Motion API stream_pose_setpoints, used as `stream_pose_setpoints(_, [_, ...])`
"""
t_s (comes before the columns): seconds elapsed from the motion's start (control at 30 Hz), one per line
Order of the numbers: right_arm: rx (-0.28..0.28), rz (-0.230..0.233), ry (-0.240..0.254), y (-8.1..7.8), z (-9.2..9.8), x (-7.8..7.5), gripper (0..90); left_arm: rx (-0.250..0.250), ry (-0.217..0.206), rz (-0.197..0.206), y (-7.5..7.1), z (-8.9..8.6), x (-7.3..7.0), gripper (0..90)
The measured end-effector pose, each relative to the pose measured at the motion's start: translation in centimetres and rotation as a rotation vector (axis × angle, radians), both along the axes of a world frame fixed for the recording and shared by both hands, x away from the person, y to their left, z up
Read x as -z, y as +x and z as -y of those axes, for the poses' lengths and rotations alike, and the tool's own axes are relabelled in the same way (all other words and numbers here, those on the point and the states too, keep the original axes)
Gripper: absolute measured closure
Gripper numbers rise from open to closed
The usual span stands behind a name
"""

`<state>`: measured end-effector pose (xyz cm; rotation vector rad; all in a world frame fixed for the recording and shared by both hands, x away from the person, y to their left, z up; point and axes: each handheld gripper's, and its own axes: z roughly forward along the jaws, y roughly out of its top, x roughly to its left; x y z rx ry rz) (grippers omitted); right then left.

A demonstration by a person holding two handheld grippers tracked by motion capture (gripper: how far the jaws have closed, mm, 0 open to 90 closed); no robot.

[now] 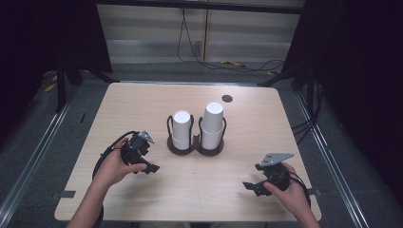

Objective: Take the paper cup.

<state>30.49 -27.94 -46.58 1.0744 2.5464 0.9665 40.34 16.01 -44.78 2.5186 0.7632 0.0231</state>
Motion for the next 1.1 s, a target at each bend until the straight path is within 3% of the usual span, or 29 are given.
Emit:
stream_pose_setpoints(0.07, [0.002,0.003,0.013,0.0,0.0,-0.1,14.0,0.015,0.0,-0.001,0.3,0.2,-0.4,17.6])
stream_pose_setpoints(0.13, [0.001,0.003,0.013,0.1,0.0,-0.1,14.0,-0.002,-0.021,-0.001,0.3,0.4,-0.5,17.6])
stream_pose_setpoints(0.17, [-0.001,0.004,0.015,0.2,-0.1,-0.1,14.0,0.037,-0.005,-0.01,0.7,0.4,-0.9,17.6])
stream_pose_setpoints(0.57, [-0.02,-0.001,0.015,0.4,-0.9,0.1,14.0,0.038,0.025,-0.004,1.8,0.9,-3.2,18.6])
stream_pose_setpoints(0.77, [-0.027,-0.004,0.012,0.3,-1.0,0.2,14.1,0.07,0.065,-0.003,2.8,1.4,-4.3,18.9])
stream_pose_setpoints(1.07, [-0.024,-0.006,0.013,0.2,-0.9,0.2,14.1,0.078,0.062,0.006,3.6,2.6,-5.7,18.8])
stream_pose_setpoints(1.1, [-0.023,-0.005,0.012,0.2,-0.9,0.2,14.1,0.092,0.077,0.01,3.8,2.6,-5.9,18.8])
